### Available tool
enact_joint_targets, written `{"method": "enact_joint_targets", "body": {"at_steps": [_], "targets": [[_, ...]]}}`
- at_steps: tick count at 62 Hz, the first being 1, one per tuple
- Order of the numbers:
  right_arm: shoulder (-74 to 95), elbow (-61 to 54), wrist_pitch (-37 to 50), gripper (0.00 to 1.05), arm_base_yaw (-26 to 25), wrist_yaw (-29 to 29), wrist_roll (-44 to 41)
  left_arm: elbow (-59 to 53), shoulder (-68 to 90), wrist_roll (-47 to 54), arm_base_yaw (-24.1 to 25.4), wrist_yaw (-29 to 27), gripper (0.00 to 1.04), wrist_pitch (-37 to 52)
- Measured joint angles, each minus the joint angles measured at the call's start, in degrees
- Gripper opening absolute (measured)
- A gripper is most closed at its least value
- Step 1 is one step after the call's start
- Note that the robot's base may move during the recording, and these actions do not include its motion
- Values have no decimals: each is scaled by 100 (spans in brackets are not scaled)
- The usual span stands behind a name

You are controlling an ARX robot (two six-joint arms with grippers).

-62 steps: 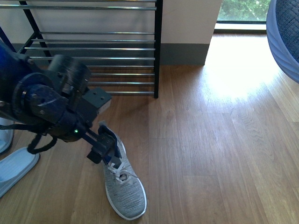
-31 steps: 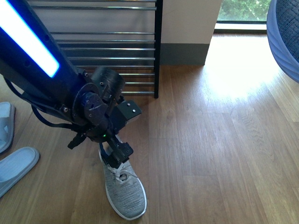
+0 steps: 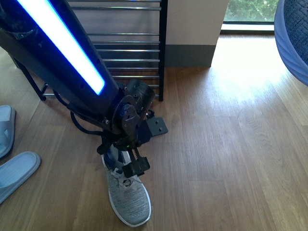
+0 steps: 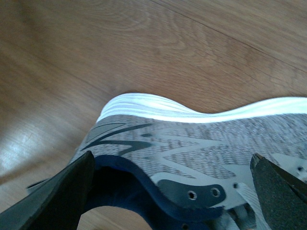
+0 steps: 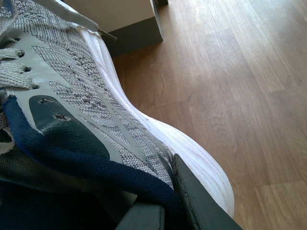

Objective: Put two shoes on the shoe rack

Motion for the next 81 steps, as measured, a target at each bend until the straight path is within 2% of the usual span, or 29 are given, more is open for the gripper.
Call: {"method": "enact_joint_targets", "body": {"at_steps": [16,26,33,54,81], "targets": [[0,0,0,1,0,-2,0,-323,-304,-1674,363,-306,95,514],[0,0,0,1,0,0,0,-490,-361,-3008,643,-863,95,774],[0,0,0,1,0,0,0,-496,-313,-3644,732,-872,95,756],[0,0,0,1,0,-2,0,-232,153,-4133,529,-872,95,509],[0,0,0,1,0,-2,0,-28,614,-3899,446,-1224,95,407]]}}
